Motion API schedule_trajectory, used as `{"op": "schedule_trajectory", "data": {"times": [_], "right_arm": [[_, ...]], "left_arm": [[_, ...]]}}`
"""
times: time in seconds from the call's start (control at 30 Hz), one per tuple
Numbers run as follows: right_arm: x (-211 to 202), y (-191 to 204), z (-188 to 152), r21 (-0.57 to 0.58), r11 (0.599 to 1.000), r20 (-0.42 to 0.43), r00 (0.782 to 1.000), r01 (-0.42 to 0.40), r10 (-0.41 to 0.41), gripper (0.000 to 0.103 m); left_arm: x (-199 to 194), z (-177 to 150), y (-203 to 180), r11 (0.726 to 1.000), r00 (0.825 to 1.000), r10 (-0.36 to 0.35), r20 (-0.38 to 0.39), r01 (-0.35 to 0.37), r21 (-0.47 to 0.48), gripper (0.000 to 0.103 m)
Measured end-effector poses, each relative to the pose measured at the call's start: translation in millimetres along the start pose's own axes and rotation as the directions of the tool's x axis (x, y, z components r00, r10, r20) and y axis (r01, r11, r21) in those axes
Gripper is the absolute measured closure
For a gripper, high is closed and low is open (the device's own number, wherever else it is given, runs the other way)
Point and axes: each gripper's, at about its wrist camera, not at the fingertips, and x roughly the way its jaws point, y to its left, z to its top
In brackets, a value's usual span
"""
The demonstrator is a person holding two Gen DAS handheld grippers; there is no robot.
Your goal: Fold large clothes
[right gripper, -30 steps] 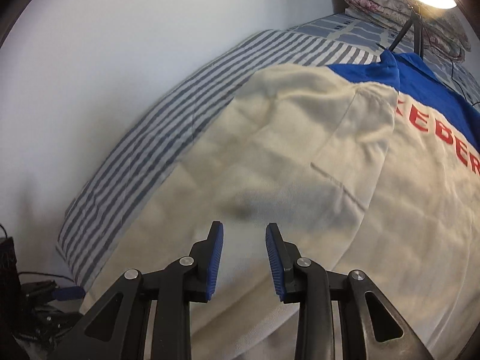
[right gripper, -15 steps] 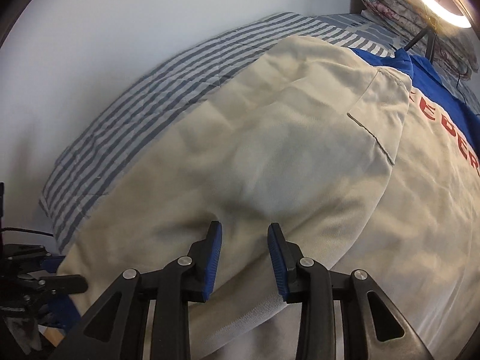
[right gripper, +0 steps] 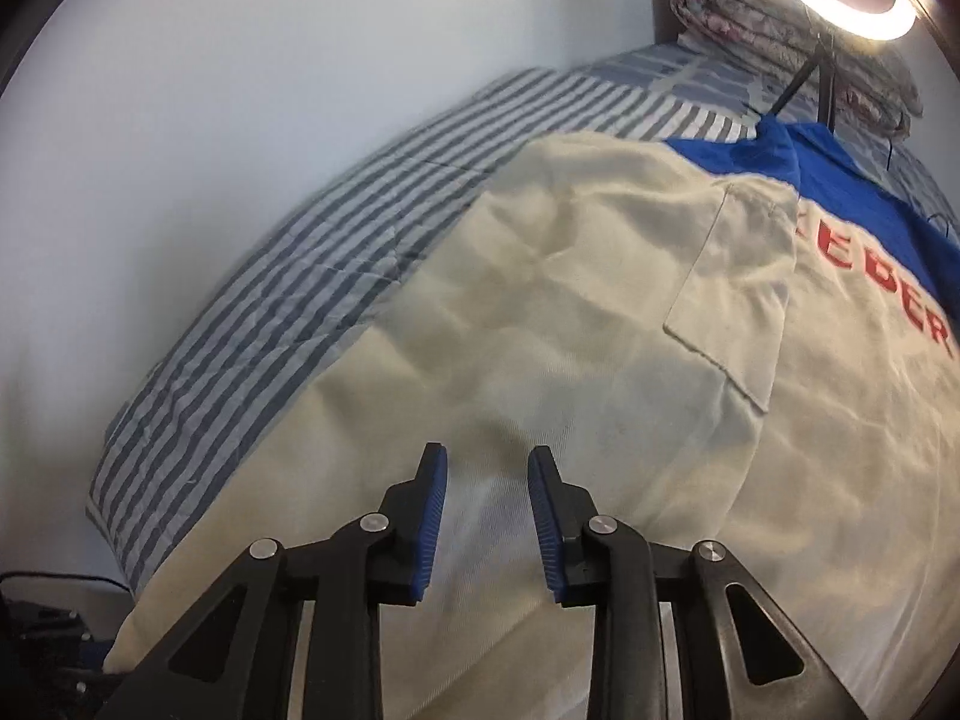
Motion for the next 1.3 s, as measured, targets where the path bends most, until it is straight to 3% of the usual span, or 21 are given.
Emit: {"op": "schedule_trajectory", "data": {"times": [0.2, 0.33, 0.43, 0.73, 0.8, 0.9, 0.93, 0.97, 1.03, 1.17, 1.3], "right_arm": [[-5, 0, 11, 0.04, 0.999, -0.022, 0.999, -0.03, 0.031, 0.069], [-23, 9, 35, 0.069, 0.993, 0.019, 0.996, -0.094, 0.093, 0.033], [-21, 26, 52, 0.04, 0.995, -0.001, 0.996, -0.094, 0.094, 0.032], [28, 66, 78, -0.016, 0.997, -0.108, 0.991, 0.072, -0.074, 0.033], [40, 71, 77, -0.05, 0.991, -0.136, 0.982, 0.125, -0.131, 0.036], [42, 78, 70, -0.117, 0.973, -0.134, 0.968, 0.197, -0.212, 0.06], [39, 78, 66, -0.127, 0.97, -0.127, 0.966, 0.208, -0.224, 0.072], [35, 75, 65, -0.125, 0.97, -0.12, 0.968, 0.207, -0.222, 0.084], [27, 64, 65, -0.096, 0.978, -0.106, 0.975, 0.188, -0.197, 0.097], [0, 30, 65, 0.007, 0.997, -0.034, 0.997, 0.072, -0.071, 0.101], [-23, 0, 60, 0.117, 0.992, 0.047, 0.998, -0.043, 0.037, 0.102]], "left_arm": [[1, 2, -8, 1.0, 1.0, 0.0, 0.013, -0.001, 0.029, 0.087], [1, 2, -17, 0.998, 1.0, 0.001, 0.024, -0.002, 0.057, 0.088], [2, 2, -27, 0.997, 0.999, 0.007, 0.032, -0.009, 0.08, 0.088], [12, 3, -48, 0.994, 0.999, 0.012, 0.034, -0.016, 0.112, 0.088], [15, 3, -55, 0.991, 0.999, 0.017, 0.036, -0.022, 0.13, 0.088], [20, 2, -70, 0.987, 0.999, 0.028, 0.041, -0.034, 0.157, 0.088], [21, 2, -75, 0.986, 0.999, 0.029, 0.042, -0.036, 0.165, 0.088], [22, 1, -79, 0.984, 0.999, 0.028, 0.043, -0.035, 0.173, 0.088], [24, 1, -89, 0.981, 0.999, 0.028, 0.045, -0.036, 0.192, 0.088], [36, -7, -120, 0.965, 0.998, 0.038, 0.056, -0.051, 0.257, 0.088], [49, -14, -154, 0.943, 0.997, 0.04, 0.059, -0.057, 0.327, 0.088]]}}
